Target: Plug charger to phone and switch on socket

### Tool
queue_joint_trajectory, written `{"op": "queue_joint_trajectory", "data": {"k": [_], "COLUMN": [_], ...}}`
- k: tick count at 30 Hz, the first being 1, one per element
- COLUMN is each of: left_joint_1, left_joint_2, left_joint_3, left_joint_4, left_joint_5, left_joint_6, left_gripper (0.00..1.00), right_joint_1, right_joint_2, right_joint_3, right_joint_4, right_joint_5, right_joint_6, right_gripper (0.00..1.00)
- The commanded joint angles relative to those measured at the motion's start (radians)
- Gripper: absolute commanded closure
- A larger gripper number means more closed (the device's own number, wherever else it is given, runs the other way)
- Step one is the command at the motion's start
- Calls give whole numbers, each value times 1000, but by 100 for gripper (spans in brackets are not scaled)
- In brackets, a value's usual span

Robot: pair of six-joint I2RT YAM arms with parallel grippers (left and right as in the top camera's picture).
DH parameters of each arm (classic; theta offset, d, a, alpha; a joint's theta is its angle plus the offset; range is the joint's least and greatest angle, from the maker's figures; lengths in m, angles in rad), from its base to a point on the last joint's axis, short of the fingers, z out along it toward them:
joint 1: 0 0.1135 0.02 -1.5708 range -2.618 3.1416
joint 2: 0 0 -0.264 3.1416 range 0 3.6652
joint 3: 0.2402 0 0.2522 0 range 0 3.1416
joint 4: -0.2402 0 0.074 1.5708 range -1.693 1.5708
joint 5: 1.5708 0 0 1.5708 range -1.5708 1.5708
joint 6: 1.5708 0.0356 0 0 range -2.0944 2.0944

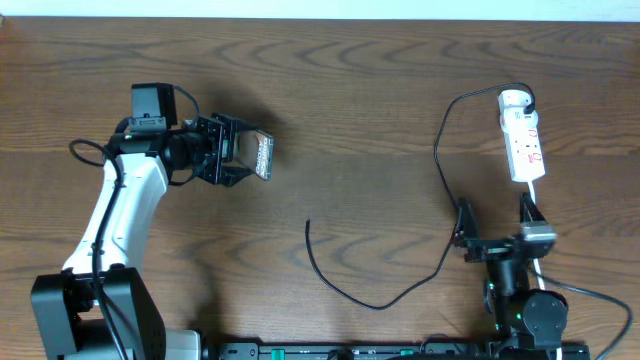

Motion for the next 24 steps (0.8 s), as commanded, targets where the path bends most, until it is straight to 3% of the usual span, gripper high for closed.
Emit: {"op": "queue_joint_trajectory", "data": {"k": [1, 8, 13, 21, 24], "left_joint_1": [-5, -7, -24, -67, -66], "left_joint_2": [-33, -33, -33, -33, -33], "left_joint_3": [14, 14, 14, 14, 14], "left_joint_4": [1, 1, 1, 1, 0], "left_joint_5": [-74, -119, -148, -250, -275], "left_joint_6": [15, -10, -22, -67, -87], "left_gripper": [93, 93, 93, 93, 93], "right_joint_1": [-8, -8, -8, 37, 84], "right_joint_2": [9, 241, 605, 1320, 1517], "right_joint_3": [7, 158, 410, 872, 1000], "right_joint_4": [5, 4, -3, -61, -58], "right_joint_5": [-8, -171, -388, -1016, -1121], "right_joint_6": [420, 523, 497, 500, 500], "right_gripper": [1, 1, 1, 1, 1]}}
